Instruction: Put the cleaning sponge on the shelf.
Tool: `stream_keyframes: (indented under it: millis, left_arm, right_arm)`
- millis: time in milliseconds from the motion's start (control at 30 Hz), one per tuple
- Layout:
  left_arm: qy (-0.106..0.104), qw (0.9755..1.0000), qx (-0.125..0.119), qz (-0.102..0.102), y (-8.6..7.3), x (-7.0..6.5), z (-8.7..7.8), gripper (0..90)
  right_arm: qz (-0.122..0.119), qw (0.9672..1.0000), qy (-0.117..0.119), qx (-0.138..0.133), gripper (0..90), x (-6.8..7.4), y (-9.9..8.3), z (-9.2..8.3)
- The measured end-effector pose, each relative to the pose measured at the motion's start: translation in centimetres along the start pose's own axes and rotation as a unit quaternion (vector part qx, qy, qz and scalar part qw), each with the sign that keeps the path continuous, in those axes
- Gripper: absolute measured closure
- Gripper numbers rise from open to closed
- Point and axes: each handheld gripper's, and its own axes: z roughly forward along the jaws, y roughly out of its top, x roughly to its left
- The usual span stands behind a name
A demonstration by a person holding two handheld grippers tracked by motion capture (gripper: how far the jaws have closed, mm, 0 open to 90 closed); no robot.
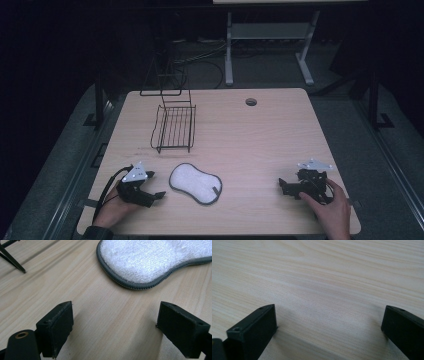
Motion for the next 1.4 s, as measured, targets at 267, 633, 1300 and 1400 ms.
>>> stream_keyframes:
  millis: [267, 633, 1300, 1400]
  left_arm:
    - [0.001, 1.0000, 0.000, 0.000, 0.0, 0.0, 0.0, 12.9]
    - [0.004, 0.9999, 0.017, -0.002, 0.6, -0.2, -0.2, 16.0]
    - [-0.023, 0.9995, -0.012, -0.020, 4.0, -1.2, -1.0, 86.7]
    - [-0.028, 0.9994, -0.013, -0.018, 5.2, -1.3, -0.6, 89.8]
  right_arm:
    - [0.000, 1.0000, 0.000, 0.000, 0.0, 0.0, 0.0, 0.0]
    - [0.000, 1.0000, 0.000, 0.000, 0.0, 0.0, 0.0, 0.0]
    - [0.000, 1.0000, 0.000, 0.000, 0.0, 0.0, 0.0, 0.0]
    - [0.000, 1.0000, 0.000, 0.000, 0.0, 0.0, 0.0, 0.0]
